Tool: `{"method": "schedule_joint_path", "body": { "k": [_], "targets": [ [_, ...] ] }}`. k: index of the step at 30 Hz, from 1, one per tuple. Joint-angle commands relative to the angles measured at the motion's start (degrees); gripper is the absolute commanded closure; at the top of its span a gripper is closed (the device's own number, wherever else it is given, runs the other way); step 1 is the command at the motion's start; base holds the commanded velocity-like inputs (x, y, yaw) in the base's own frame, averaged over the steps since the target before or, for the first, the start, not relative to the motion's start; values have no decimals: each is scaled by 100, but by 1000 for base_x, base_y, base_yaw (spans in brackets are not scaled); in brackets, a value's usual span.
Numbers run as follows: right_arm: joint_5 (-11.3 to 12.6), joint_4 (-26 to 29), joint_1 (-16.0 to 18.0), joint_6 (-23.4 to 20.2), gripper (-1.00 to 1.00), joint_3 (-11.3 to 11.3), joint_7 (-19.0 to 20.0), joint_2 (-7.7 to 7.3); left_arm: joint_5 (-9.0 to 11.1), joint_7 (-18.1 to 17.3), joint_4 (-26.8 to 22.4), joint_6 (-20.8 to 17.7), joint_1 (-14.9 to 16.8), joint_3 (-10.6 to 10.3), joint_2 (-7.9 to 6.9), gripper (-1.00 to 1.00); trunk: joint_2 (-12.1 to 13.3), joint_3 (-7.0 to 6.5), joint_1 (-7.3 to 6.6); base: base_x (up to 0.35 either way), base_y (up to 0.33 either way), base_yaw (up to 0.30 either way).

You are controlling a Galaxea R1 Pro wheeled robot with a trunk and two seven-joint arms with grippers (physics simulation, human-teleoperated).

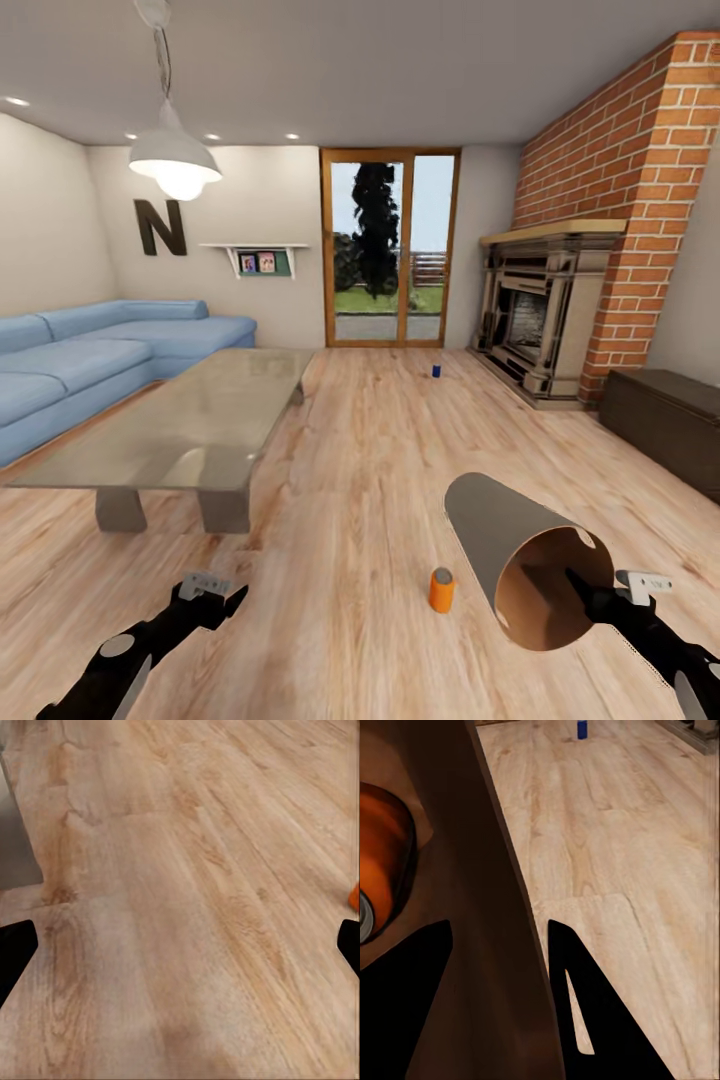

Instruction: Put the three can of soda from the living room inside the tash can in the kitchen.

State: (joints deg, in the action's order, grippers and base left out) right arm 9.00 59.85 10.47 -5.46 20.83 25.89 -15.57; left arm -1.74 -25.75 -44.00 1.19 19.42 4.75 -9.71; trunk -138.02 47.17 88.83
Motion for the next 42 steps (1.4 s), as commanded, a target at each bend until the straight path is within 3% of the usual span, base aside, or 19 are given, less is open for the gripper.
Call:
{"method": "schedule_joint_path", "body": {
  "k": [1, 14, 42],
  "targets": [
    [58, 10, 4, -5, 100, 6, 20, 1, 3, 0, 41, 2, 0, 0, -1, -100, -1, -1, -1, 151, -305, -179],
    [58, 2, 5, 8, 100, 1, 37, 1, 7, 0, 110, 6, 1, 0, 1, -100, -1, -1, -1, 151, -305, -195],
    [50, -17, 6, -34, 100, -1, -6, -3, -3, 228, 111, 74, 0, 0, 5, -100, -1, 197, -1, 151, -305, -6]
  ]
}}
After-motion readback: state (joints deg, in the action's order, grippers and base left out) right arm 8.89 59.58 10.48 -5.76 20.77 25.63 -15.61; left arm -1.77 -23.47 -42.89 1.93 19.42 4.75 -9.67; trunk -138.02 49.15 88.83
